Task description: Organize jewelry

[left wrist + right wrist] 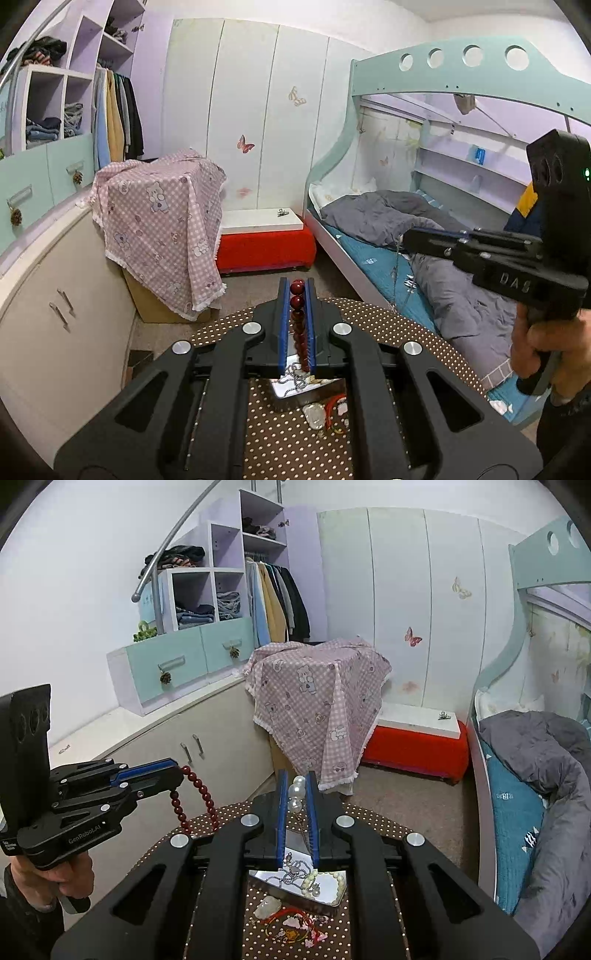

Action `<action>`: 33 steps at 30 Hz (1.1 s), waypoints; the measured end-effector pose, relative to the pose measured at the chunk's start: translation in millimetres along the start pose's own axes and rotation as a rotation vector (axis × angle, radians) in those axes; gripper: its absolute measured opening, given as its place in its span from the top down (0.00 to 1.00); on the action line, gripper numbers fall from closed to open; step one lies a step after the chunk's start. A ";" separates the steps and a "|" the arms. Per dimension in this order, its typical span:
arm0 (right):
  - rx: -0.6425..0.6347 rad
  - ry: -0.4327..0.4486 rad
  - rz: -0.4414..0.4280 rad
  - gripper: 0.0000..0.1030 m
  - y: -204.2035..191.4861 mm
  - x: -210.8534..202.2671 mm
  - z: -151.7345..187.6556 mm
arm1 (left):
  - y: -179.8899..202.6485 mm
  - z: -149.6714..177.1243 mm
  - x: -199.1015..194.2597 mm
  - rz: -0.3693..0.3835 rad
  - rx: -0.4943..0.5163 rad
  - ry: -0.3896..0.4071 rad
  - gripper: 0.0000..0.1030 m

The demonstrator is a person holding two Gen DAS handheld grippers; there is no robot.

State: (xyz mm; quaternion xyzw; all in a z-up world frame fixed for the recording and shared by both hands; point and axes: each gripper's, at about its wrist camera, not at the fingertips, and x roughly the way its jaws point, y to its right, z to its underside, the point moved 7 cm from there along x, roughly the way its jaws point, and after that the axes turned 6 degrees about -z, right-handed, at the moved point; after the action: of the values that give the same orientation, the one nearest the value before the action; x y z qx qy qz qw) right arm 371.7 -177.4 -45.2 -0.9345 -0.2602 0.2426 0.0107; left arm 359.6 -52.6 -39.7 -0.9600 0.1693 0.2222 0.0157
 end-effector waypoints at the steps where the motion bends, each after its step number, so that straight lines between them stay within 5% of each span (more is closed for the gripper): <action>1: 0.007 -0.007 -0.001 0.92 2.1 4.2 1.2 | 1.1 -0.2 4.3 0.004 -0.002 -0.005 0.92; 13: 0.093 -0.104 -0.005 0.90 29.6 54.9 22.6 | 9.1 14.8 64.1 0.038 -0.009 -0.126 0.92; 15: 0.127 -0.108 0.008 0.66 38.3 59.4 27.8 | 8.1 18.2 72.5 0.010 -0.003 -0.142 0.92; 16: 0.150 -0.098 0.025 0.54 43.8 58.0 30.1 | 7.0 21.4 76.9 0.002 -0.005 -0.161 0.80; 17: 0.163 -0.083 0.042 0.29 47.1 55.0 30.7 | 5.7 21.8 78.3 -0.012 -0.007 -0.167 0.40; 19: 0.193 -0.033 0.083 0.14 57.6 43.0 30.5 | -5.4 18.9 70.9 -0.074 -0.048 -0.111 0.06; 20: 0.200 -0.018 0.095 0.07 60.0 38.6 30.4 | -10.5 16.3 65.0 -0.083 -0.068 -0.078 0.06; 33: 0.216 0.064 0.193 0.07 64.9 -8.0 19.1 | -26.4 7.9 7.1 -0.178 -0.076 0.022 0.06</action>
State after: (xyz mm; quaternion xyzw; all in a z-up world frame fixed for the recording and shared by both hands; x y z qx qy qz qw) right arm 388.2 -239.4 -67.9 -0.9558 -0.1410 0.2393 0.0961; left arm 371.0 -29.1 -51.1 -0.9736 0.0749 0.2158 -0.0030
